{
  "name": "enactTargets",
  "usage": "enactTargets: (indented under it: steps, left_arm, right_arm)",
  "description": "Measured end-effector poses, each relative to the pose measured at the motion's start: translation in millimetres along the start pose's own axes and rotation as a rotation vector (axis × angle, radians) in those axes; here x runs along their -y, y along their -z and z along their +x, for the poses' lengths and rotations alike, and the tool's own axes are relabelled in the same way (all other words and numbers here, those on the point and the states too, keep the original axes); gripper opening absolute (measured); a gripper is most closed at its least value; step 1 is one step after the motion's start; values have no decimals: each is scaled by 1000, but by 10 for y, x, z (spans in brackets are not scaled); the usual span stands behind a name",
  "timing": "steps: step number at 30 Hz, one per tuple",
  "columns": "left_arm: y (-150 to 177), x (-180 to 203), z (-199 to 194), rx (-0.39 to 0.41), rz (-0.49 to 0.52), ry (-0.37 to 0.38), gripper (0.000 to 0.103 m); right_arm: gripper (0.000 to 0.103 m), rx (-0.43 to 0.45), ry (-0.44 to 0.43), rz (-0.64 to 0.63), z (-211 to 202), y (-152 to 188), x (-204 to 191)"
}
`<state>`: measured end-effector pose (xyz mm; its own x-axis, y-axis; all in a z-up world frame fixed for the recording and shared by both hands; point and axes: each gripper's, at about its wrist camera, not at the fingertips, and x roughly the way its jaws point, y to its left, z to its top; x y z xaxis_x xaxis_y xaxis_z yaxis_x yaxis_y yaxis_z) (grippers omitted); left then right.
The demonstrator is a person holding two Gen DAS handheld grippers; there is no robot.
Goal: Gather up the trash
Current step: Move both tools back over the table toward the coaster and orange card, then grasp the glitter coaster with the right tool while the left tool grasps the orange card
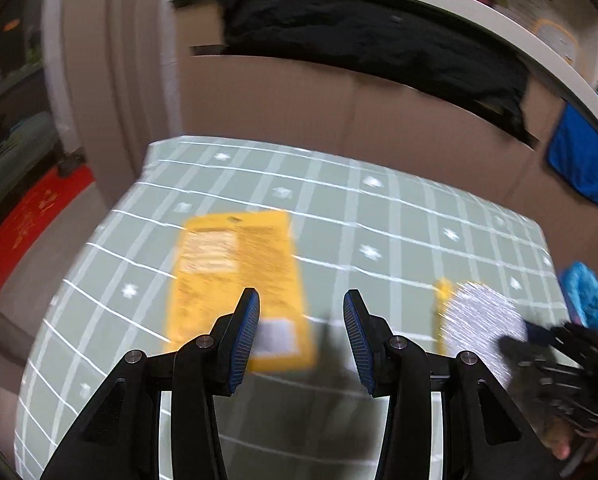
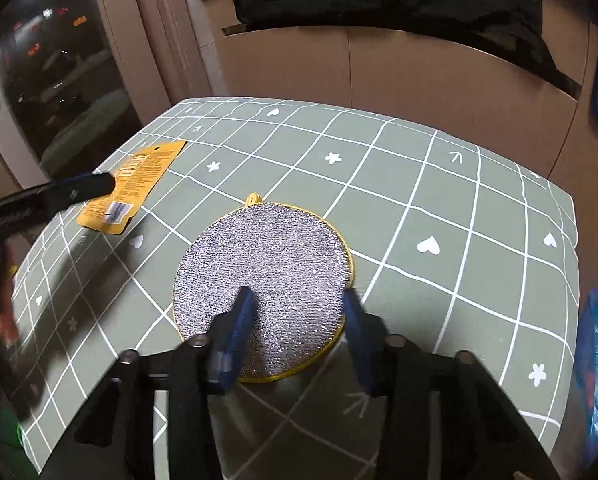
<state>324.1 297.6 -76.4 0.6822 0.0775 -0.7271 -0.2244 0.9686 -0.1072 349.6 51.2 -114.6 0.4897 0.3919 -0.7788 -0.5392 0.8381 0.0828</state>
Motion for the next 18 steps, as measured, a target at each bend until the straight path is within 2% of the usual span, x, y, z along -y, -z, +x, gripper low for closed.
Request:
enactTargets:
  steps: [1,4,5,6,11,13,18]
  left_arm:
    - [-37,-116,14,14,-25,-26,45]
    - [-110,-395,71,42,-79,-118,45]
    - [-116,-513,123,36,-104,-160,45]
    - [-109,-593,172,21,-124,-171,45]
    - [18,-687,465,-93,-173,-109,45]
    - [54,-565,495,-85,-137,-116,45]
    - [149,-113,472,-105,-29,11,45]
  right_arm:
    - [16,14,18,-11,-41,2,19]
    - [14,12,26,-20,-109,29,111]
    - [14,10,26,-16,-132,50,157]
    - [14,8,27,-6,-165,80,218]
    - [14,10,71,37,-369,200,479]
    - [14,10,91,62,-452,249,594]
    - [14,1,132,111,-614,378,853]
